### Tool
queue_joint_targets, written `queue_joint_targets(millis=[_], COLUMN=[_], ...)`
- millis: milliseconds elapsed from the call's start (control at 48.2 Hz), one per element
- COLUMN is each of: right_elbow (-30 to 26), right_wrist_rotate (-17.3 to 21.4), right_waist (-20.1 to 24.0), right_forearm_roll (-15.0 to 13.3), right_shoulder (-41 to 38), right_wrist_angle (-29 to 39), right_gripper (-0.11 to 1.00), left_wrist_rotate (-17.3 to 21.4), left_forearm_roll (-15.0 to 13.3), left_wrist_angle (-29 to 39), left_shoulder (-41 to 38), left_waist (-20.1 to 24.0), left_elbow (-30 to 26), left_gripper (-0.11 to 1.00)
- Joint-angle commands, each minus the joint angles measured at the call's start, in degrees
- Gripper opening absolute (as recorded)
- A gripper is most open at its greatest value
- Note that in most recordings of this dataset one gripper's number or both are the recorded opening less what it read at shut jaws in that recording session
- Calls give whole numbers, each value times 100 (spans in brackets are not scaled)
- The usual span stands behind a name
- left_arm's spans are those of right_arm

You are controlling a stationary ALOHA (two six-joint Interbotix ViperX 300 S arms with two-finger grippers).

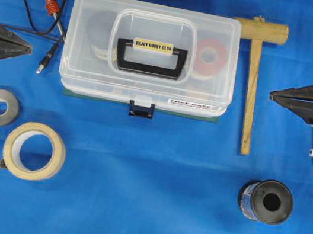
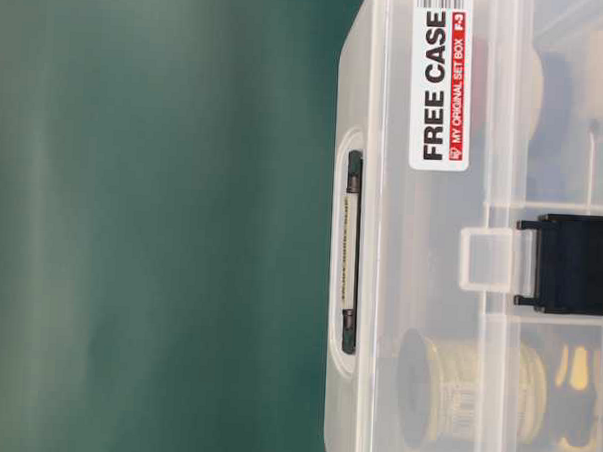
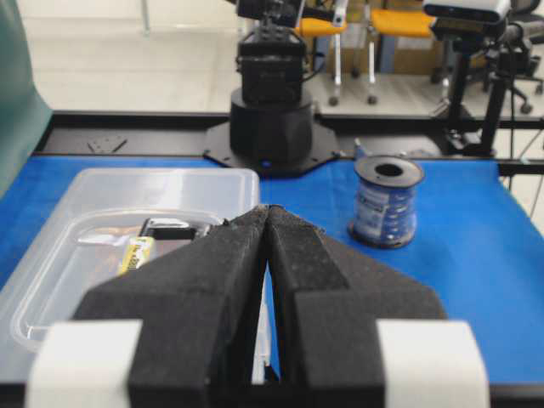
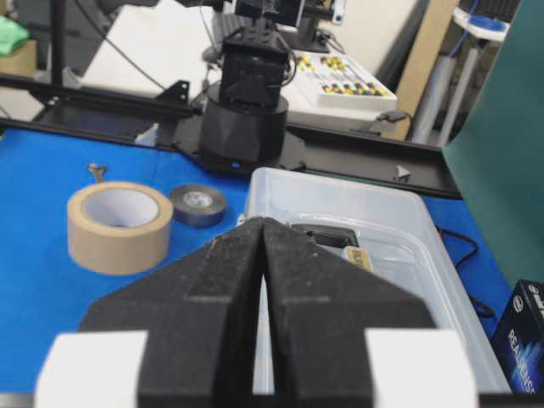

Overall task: Open the tool box with both arms.
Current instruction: 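Move both grippers inward toward the left and right sides of the clear box lid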

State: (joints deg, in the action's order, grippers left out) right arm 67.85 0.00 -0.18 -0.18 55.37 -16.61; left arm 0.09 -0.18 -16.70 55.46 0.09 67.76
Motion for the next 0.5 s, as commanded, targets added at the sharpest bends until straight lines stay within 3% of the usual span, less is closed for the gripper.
queue_joint_targets(millis=[0,269,477], right_elbow=[-185,-554,-554], right_wrist_rotate=[9,132,316], right_waist=[-53,-712,-1187], right_forearm_roll=[9,44,44], right_shoulder=[-79,-483,-914], right_wrist_angle=[-9,1459,2065], right_gripper=[0,0,1], left_wrist_rotate=[114,229,272], left_forearm_roll=[-158,-176,-176], left_wrist_angle=[246,1002,1784], left_shoulder=[-53,-123,-132], left_waist=[44,571,1099], left_elbow=[-167,-167,-105], left_gripper=[0,0,0])
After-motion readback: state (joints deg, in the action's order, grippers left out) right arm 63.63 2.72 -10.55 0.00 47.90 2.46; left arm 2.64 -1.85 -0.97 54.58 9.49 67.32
